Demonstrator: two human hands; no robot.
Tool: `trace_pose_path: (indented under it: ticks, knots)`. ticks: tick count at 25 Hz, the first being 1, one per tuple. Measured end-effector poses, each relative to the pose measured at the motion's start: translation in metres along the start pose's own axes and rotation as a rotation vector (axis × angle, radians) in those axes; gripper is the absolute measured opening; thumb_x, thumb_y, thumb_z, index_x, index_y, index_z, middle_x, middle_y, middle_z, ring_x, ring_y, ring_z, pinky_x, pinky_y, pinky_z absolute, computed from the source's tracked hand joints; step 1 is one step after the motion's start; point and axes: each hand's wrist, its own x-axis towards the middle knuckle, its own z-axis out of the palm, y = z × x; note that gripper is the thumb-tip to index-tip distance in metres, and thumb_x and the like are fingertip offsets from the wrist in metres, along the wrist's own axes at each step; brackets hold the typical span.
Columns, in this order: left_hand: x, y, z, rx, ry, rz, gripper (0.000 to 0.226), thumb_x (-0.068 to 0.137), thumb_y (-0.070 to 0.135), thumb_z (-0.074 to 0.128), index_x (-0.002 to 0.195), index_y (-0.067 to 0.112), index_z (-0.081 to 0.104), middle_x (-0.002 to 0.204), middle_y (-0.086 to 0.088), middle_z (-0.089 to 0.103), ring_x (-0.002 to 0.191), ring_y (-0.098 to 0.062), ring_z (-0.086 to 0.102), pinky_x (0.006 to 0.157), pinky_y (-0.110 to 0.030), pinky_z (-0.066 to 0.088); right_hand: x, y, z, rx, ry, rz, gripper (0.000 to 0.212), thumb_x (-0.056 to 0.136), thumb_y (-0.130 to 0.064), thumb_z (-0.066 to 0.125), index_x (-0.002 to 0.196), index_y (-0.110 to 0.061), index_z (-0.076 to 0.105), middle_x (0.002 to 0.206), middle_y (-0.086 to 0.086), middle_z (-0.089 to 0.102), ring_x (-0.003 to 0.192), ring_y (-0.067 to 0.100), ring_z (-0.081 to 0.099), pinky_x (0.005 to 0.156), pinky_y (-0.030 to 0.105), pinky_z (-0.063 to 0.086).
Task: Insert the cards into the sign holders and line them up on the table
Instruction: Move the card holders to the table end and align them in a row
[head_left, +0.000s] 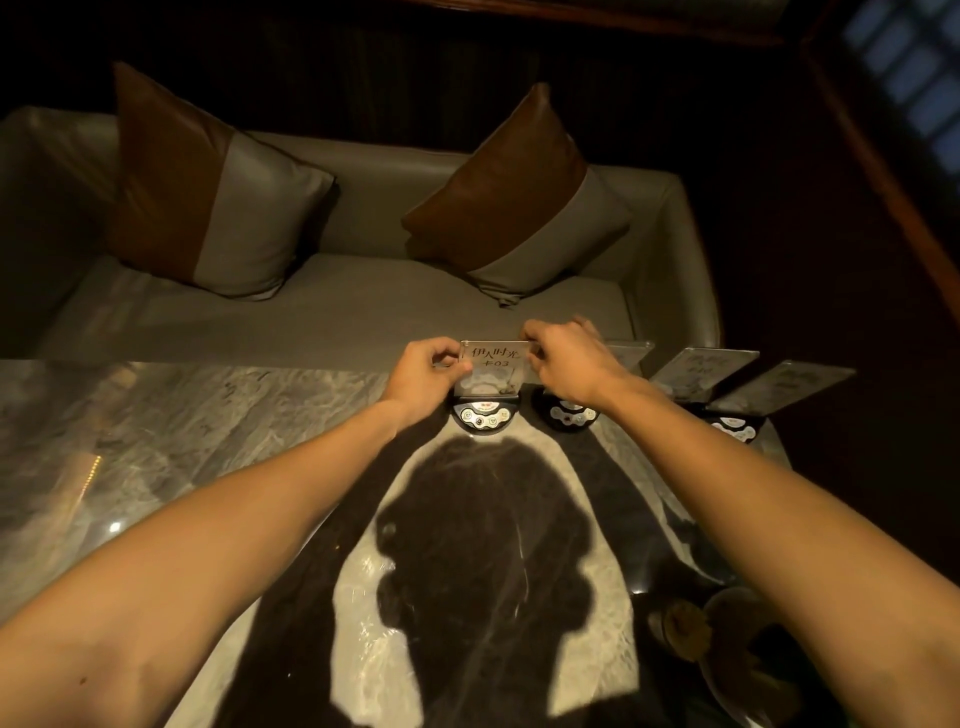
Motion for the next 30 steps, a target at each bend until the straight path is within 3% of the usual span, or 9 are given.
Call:
trace_pose_path:
  ticks: [6, 12, 18, 22, 25, 28, 30]
  knots:
    - [0.005, 0.004, 0.002, -0.004, 0.017, -0.006, 0.007, 0.091, 0.009, 0.069, 0.098, 0.008, 0.071, 0.103, -0.012, 0.074, 0.093, -0.017, 0.066, 0.09, -0.031, 0.052, -0.001, -0.001, -0.002, 0.006, -0.008, 0.011, 0.015, 0.101, -0.018, 0.051, 0.112, -0.019, 0.061, 0.105, 0.005, 0.077, 0.103, 0.025, 0.068, 0.122, 0.05, 0.02]
    - [-0.001, -0.001, -0.001, -0.039, -0.022, -0.055, 0.019, 0.093, 0.01, 0.067, 0.111, 0.012, 0.072, 0.105, -0.004, 0.074, 0.095, -0.014, 0.068, 0.091, -0.026, 0.053, -0.002, -0.002, -0.002, 0.016, -0.001, 0.014, 0.017, 0.1, -0.019, 0.053, 0.116, -0.019, 0.059, 0.101, 0.004, 0.076, 0.105, 0.024, 0.067, 0.123, 0.051, 0.017]
    - [-0.002, 0.012, -0.007, -0.007, -0.011, -0.053, 0.019, 0.09, 0.014, 0.071, 0.108, 0.014, 0.071, 0.098, 0.003, 0.072, 0.093, -0.013, 0.067, 0.09, -0.029, 0.055, -0.018, 0.01, -0.011, 0.051, 0.06, 0.035, 0.053, 0.096, -0.024, 0.064, 0.145, -0.016, 0.047, 0.143, 0.011, 0.057, 0.136, 0.027, 0.05, 0.126, 0.05, 0.012]
    - [-0.002, 0.029, -0.008, 0.056, -0.005, -0.029, 0.037, 0.083, 0.023, 0.078, 0.119, 0.02, 0.068, 0.111, 0.001, 0.07, 0.106, -0.017, 0.065, 0.1, -0.042, 0.053, -0.035, 0.027, -0.024, 0.079, 0.111, 0.1, 0.06, 0.095, -0.028, 0.066, 0.149, -0.018, 0.042, 0.146, 0.012, 0.052, 0.138, 0.032, 0.046, 0.123, 0.049, 0.023]
    - [-0.009, 0.054, -0.005, 0.222, 0.026, 0.083, 0.049, 0.085, 0.031, 0.076, 0.13, 0.022, 0.062, 0.13, -0.001, 0.062, 0.121, -0.016, 0.056, 0.106, -0.031, 0.043, -0.049, 0.043, -0.033, 0.078, 0.13, 0.141, 0.06, 0.094, -0.028, 0.066, 0.149, -0.017, 0.043, 0.145, 0.013, 0.052, 0.136, 0.035, 0.046, 0.118, 0.047, 0.029]
    - [-0.016, 0.089, 0.009, 0.322, 0.002, 0.229, 0.052, 0.085, 0.037, 0.074, 0.133, 0.022, 0.06, 0.134, -0.002, 0.058, 0.124, -0.015, 0.053, 0.103, -0.026, 0.039, -0.064, 0.068, -0.042, 0.04, 0.159, 0.18, 0.056, 0.095, -0.026, 0.064, 0.147, -0.015, 0.046, 0.144, 0.014, 0.053, 0.134, 0.036, 0.048, 0.118, 0.047, 0.03]
    - [-0.015, 0.112, 0.026, 0.349, -0.047, 0.287, 0.053, 0.086, 0.038, 0.074, 0.134, 0.022, 0.059, 0.134, 0.001, 0.058, 0.123, -0.011, 0.052, 0.101, -0.023, 0.037, -0.078, 0.091, -0.052, 0.039, 0.216, 0.221, 0.053, 0.097, -0.027, 0.061, 0.146, -0.015, 0.045, 0.142, 0.014, 0.053, 0.13, 0.035, 0.051, 0.112, 0.05, 0.04]
